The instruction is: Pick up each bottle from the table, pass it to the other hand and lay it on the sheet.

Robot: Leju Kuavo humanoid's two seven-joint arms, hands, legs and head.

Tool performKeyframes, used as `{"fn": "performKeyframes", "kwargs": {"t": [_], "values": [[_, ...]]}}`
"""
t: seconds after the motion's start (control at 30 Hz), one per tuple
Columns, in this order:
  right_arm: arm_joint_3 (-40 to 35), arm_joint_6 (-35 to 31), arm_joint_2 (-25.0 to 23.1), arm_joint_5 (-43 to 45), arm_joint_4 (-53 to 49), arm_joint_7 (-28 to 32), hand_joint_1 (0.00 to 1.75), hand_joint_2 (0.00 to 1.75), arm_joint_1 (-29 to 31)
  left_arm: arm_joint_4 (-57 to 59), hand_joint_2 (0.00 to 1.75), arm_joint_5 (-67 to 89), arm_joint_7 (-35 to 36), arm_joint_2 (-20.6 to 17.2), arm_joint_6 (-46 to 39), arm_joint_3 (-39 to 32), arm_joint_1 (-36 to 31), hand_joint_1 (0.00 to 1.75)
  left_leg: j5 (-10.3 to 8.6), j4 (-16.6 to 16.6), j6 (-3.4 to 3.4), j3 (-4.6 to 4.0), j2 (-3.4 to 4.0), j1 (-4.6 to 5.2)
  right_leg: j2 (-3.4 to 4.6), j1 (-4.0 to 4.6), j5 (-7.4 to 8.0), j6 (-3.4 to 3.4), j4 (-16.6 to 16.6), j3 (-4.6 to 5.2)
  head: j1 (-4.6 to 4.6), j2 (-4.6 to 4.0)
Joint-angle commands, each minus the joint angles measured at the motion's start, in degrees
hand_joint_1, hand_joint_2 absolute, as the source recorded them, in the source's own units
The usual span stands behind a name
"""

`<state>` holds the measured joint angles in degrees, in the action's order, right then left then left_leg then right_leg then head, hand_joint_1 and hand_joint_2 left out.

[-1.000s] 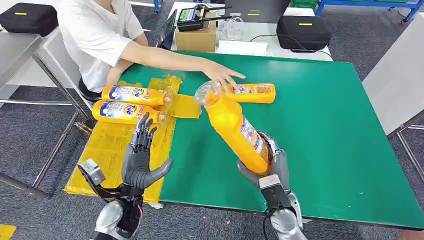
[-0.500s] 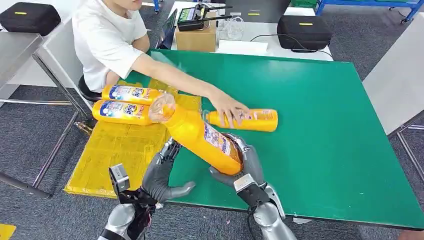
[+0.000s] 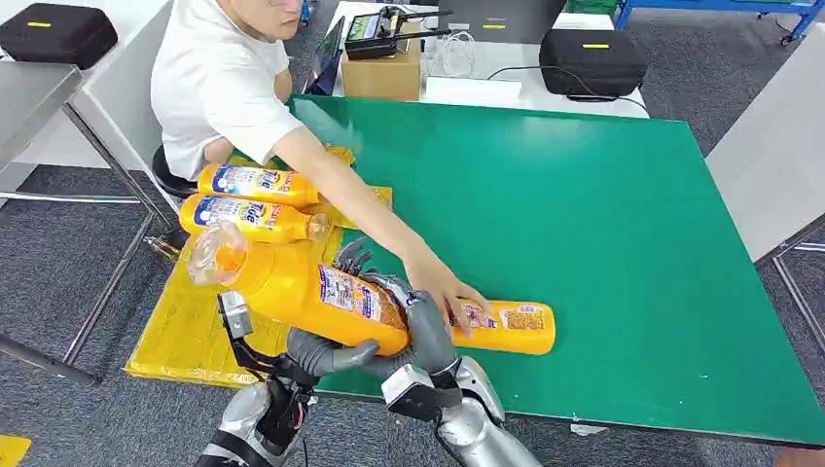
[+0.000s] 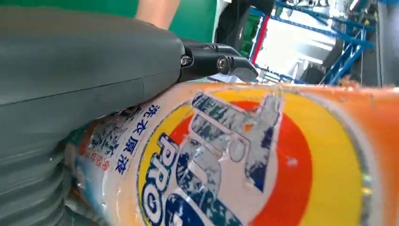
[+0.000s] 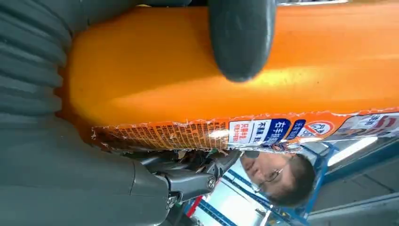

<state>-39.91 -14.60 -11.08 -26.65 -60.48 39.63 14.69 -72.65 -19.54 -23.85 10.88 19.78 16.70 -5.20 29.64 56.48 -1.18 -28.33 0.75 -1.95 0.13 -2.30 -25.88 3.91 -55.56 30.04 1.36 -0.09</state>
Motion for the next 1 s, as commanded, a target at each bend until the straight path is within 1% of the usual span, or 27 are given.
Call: {"fn": "performKeyframes", "kwargs": {"t": [0.03, 0.07, 0.13, 0.17, 0.2, 0.23, 0.4, 0.43, 0.47, 0.57, 0.6, 0.73, 0.8, 0.87, 0.9, 0.93, 1.0], "values": [[-4.42, 0.91, 1.97, -0.46, 4.6, 0.37, 1.75, 1.75, 1.06, -1.8, 1.75, -3.01, 0.19, 0.73, -2.84, -4.04, -4.51, 0.0, -0.03, -0.07, 0.11, 0.07, -0.19, -0.04, -0.16, 0.08, -0.01, -0.19, 0.1, -0.14, 0.0, 0.0], [-4.42, 0.91, 1.97, -0.46, 4.6, 0.37, 1.75, 1.75, 1.06, -1.8, 1.75, -3.01, 0.19, 0.73, -2.84, -4.04, -4.51, 0.0, -0.03, -0.11, 0.15, 0.13, -0.24, -0.06, -0.2, 0.11, -0.02, -0.25, 0.15, -0.21, 0.0, 0.0], [-4.17, 1.59, 1.86, -0.55, 4.87, 0.01, 1.75, 1.75, 1.04, -2.98, 1.75, -3.91, -0.4, 0.86, -3.42, -4.62, -4.34, 0.0, -0.02, -0.06, 0.09, 0.06, -0.17, -0.04, -0.15, 0.07, -0.02, -0.15, 0.09, -0.1, 0.0, 0.0], [-4.16, 2.41, 1.84, -0.85, 5.21, -1.55, 0.63, 1.75, 1.09, -3.72, 1.75, -4.54, -0.68, 1.02, -4.05, -5.33, -4.21, 0.0, -0.02, -0.12, 0.15, 0.16, -0.24, -0.07, -0.2, 0.12, -0.02, -0.24, 0.17, -0.24, 0.02, 0.0], [-3.82, 1.36, 1.79, -1.87, 4.92, -2.53, 0.0, 1.75, 0.61, -4.94, 1.75, -5.13, -0.33, 0.88, -5.04, -5.93, -4.02, 1.29, -0.02, -0.08, 0.12, 0.1, -0.21, -0.05, -0.17, 0.09, -0.02, -0.18, 0.13, -0.17, 0.0, 0.0], [-3.53, 0.38, 1.75, -2.5, 4.73, -3.03, 0.0, 1.75, 0.33, -5.5, 1.75, -5.16, -0.22, 0.92, -5.8, -6.34, -3.89, 1.75, -0.01, -0.06, 0.1, 0.08, -0.17, -0.06, -0.15, 0.09, -0.02, -0.15, 0.1, -0.14, 0.0, 0.0], [-3.58, 0.37, 1.85, -2.57, 4.6, -3.05, 0.0, 1.75, 0.2, -5.85, 1.75, -5.18, -0.18, 0.81, -5.88, -6.46, -3.84, 1.75, -0.02, -0.11, 0.13, 0.12, -0.19, -0.04, -0.15, 0.08, -0.02, -0.21, 0.13, -0.19, -0.02, 0.0], [-3.3, -0.59, 1.9, -3.07, 4.12, -3.38, 0.0, 1.75, -0.15, -6.07, 1.75, -5.49, -0.02, 0.93, -6.32, -6.71, -3.77, 1.75, -0.02, -0.15, 0.17, 0.16, -0.2, -0.06, -0.15, 0.11, 0.0, -0.26, 0.18, -0.25, -0.02, 0.0], [-2.91, -1.7, 2.1, -3.7, 3.43, -3.68, 0.0, 0.0, -0.78, -6.35, 1.75, -6.01, 0.18, 1.13, -7.11, -7.34, -3.62, 1.75, -0.01, -0.08, 0.13, 0.06, -0.09, -0.01, -0.05, 0.05, -0.01, -0.2, 0.07, -0.09, 0.04, 0.0], [-1.84, -4.27, 3.4, -4.79, 0.44, -3.79, 0.0, 0.0, -3.05, -7.04, 1.75, -6.82, 1.21, 0.83, -8.87, -8.69, -3.39, 1.75, -0.03, -0.26, 0.24, 0.27, -0.29, -0.04, -0.22, 0.11, -0.01, -0.35, 0.29, -0.39, 0.0, 0.0], [-1.18, -4.77, 4.1, -4.73, -1.28, -3.73, 0.0, 0.0, -4.38, -7.55, 1.75, -6.68, 1.22, 0.68, -9.1, -8.93, -3.15, 1.75, 0.0, -0.1, 0.13, 0.1, -0.15, -0.04, -0.11, 0.08, -0.01, -0.18, 0.13, -0.17, -0.02, 0.0], [-0.07, -5.73, 5.07, -4.66, -3.29, -3.53, 0.0, 0.0, -6.16, -8.25, 1.75, -7.14, 1.34, 0.64, -9.08, -9.26, -2.52, 1.75, -0.01, -0.08, 0.12, 0.05, -0.19, -0.01, -0.14, 0.05, -0.03, -0.16, 0.1, -0.12, 0.0, 0.0], [1.62, -7.33, 5.54, -4.76, -5.16, -3.3, 0.0, 0.0, -8.21, -9.11, 1.75, -6.85, 1.06, 0.51, -9.3, -9.68, -1.68, 1.75, 0.0, -0.09, 0.13, 0.07, -0.14, -0.01, -0.1, 0.04, -0.02, -0.17, 0.1, -0.13, 0.0, 0.0], [3.29, -10.31, 6.2, -6.1, -7.26, -2.28, 0.0, 0.0, -10.45, -9.91, 1.75, -5.8, 0.45, 0.41, -10.29, -10.13, -1.01, 1.75, 0.01, -0.13, 0.17, 0.14, -0.16, -0.02, -0.12, 0.06, -0.03, -0.22, 0.15, -0.22, -0.02, 0.0], [4.46, -11.76, 6.65, -6.0, -8.99, -1.88, 0.0, 0.0, -11.97, -10.2, 1.75, -4.71, 0.51, -0.03, -10.84, -9.97, -0.75, 1.75, 0.0, -0.11, 0.13, 0.08, -0.17, 0.0, -0.13, 0.03, -0.03, -0.17, 0.12, -0.16, 0.0, 0.0], [5.76, -12.19, 6.81, -5.51, -10.24, -1.76, 0.0, 0.0, -13.13, -10.32, 1.75, -3.36, 0.17, -0.13, -12.03, -10.14, -0.56, 1.75, 0.0, -0.19, 0.2, 0.19, -0.23, -0.02, -0.18, 0.08, -0.04, -0.26, 0.22, -0.29, -0.02, 0.0], [8.32, -13.38, 7.13, -4.39, -12.63, -1.23, 0.0, 0.0, -15.18, -10.17, 1.75, -0.46, 0.15, -1.34, -13.71, -10.14, -0.22, 1.75, 0.0, -0.12, 0.13, 0.1, -0.17, 0.01, -0.13, 0.03, -0.04, -0.18, 0.12, -0.16, 0.0, 0.0]]}}
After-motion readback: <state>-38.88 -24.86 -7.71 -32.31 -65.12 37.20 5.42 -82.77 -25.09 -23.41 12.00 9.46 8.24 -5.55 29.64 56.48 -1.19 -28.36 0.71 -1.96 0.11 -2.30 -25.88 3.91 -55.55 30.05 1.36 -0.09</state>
